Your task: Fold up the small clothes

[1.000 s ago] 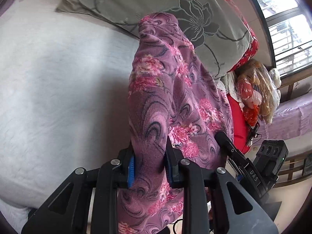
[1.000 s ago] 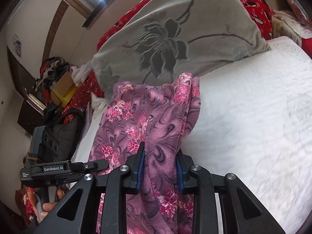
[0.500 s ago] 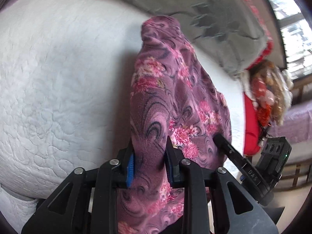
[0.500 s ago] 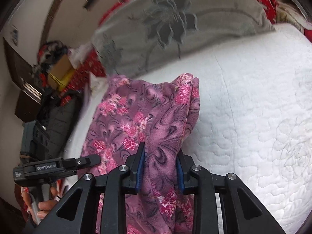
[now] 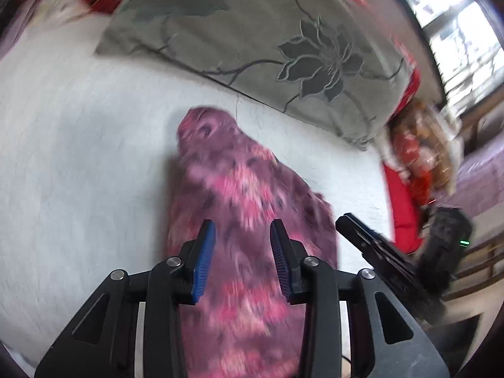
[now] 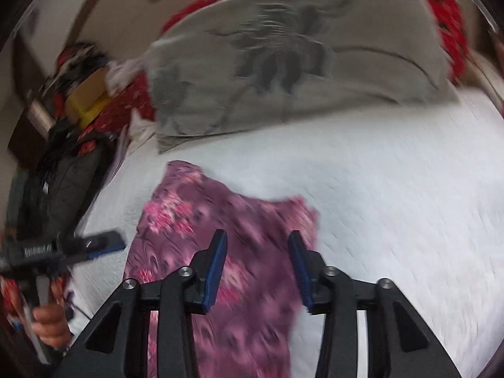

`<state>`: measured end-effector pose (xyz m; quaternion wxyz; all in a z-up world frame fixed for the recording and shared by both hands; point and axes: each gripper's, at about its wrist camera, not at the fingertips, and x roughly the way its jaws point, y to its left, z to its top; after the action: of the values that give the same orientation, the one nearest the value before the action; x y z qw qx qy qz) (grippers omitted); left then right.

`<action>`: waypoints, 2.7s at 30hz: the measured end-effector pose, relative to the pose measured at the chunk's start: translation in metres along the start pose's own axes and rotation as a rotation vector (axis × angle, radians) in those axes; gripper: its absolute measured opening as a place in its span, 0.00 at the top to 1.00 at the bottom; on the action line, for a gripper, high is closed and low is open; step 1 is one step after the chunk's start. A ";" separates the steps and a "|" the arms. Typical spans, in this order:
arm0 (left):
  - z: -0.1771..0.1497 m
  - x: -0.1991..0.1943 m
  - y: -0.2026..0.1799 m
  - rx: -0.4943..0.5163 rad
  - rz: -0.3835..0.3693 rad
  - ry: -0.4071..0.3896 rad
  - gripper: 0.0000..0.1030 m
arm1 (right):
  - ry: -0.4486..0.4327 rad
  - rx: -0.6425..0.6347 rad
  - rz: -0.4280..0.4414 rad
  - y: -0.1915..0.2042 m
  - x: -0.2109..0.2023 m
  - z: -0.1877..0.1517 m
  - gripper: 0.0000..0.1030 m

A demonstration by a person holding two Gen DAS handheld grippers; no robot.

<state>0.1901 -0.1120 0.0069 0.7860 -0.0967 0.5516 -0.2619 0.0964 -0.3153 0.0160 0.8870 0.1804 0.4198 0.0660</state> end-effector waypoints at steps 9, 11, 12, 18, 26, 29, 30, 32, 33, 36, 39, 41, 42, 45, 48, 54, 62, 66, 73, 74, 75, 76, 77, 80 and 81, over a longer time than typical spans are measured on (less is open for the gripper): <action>0.039 0.072 0.005 0.028 0.167 0.038 0.65 | 0.031 -0.022 -0.060 -0.015 0.079 0.016 0.78; 0.043 0.057 0.011 0.012 0.146 0.053 0.69 | 0.061 -0.028 -0.060 -0.015 0.076 0.024 0.78; 0.041 0.045 0.014 0.011 0.141 0.037 0.69 | 0.061 -0.039 -0.068 -0.012 0.070 0.026 0.74; -0.019 0.011 0.023 0.076 0.182 -0.020 0.48 | 0.057 -0.185 0.047 0.007 0.019 -0.004 0.67; -0.065 -0.024 0.011 0.137 0.230 -0.048 0.46 | 0.119 -0.231 -0.044 0.028 0.004 -0.043 0.64; -0.092 -0.007 0.018 0.163 0.279 0.014 0.39 | 0.101 -0.279 -0.013 0.034 -0.016 -0.070 0.50; -0.096 0.001 0.022 0.154 0.272 0.040 0.37 | 0.141 -0.298 -0.063 0.032 -0.007 -0.083 0.50; -0.100 -0.005 0.034 0.066 0.227 0.055 0.37 | 0.143 -0.303 -0.107 0.027 0.000 -0.098 0.44; -0.101 -0.012 0.037 0.038 0.209 0.060 0.38 | 0.143 -0.277 -0.113 0.025 -0.004 -0.097 0.44; -0.113 -0.029 0.036 0.070 0.232 0.032 0.37 | 0.130 -0.196 -0.112 0.017 -0.028 -0.097 0.42; -0.131 -0.018 0.042 0.096 0.279 0.051 0.22 | 0.142 -0.192 -0.176 0.004 -0.033 -0.116 0.37; -0.133 -0.021 0.045 0.058 0.260 0.053 0.22 | 0.186 -0.152 -0.219 -0.007 -0.024 -0.126 0.30; -0.134 -0.027 0.045 0.049 0.256 0.056 0.23 | 0.173 -0.098 -0.212 -0.012 -0.029 -0.129 0.30; -0.144 -0.044 0.043 0.104 0.292 0.025 0.23 | 0.149 -0.056 -0.240 -0.012 -0.046 -0.133 0.22; -0.160 -0.039 0.047 0.162 0.358 0.039 0.22 | 0.185 -0.116 -0.341 -0.012 -0.045 -0.152 0.06; -0.174 -0.051 0.048 0.166 0.386 0.030 0.22 | 0.232 -0.076 -0.398 -0.018 -0.044 -0.175 0.01; -0.191 -0.088 0.060 0.157 0.487 -0.096 0.22 | 0.190 -0.149 -0.474 0.023 -0.082 -0.183 0.00; -0.193 -0.082 0.065 0.136 0.531 -0.103 0.22 | 0.126 -0.195 -0.529 0.046 -0.093 -0.196 0.00; -0.202 -0.082 0.049 0.185 0.575 -0.125 0.22 | 0.024 -0.169 -0.511 0.043 -0.112 -0.181 0.00; -0.203 -0.082 0.044 0.199 0.572 -0.133 0.22 | 0.006 -0.162 -0.507 0.044 -0.116 -0.179 0.00; -0.205 -0.083 0.039 0.211 0.572 -0.143 0.22 | -0.007 -0.156 -0.506 0.045 -0.120 -0.178 0.00; -0.207 -0.085 0.032 0.229 0.569 -0.157 0.22 | -0.024 -0.149 -0.500 0.046 -0.124 -0.177 0.00; -0.210 -0.087 0.028 0.241 0.565 -0.166 0.22 | -0.038 -0.143 -0.496 0.046 -0.128 -0.176 0.00; -0.214 -0.093 0.018 0.271 0.556 -0.198 0.22 | -0.057 -0.132 -0.493 0.047 -0.134 -0.175 0.00; -0.214 -0.094 0.016 0.276 0.551 -0.202 0.22 | -0.058 -0.131 -0.494 0.048 -0.134 -0.176 0.00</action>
<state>-0.0255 -0.0205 -0.0034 0.8839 0.1380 0.4354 -0.1007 -0.1227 -0.2609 0.0283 0.8978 0.0163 0.4202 -0.1311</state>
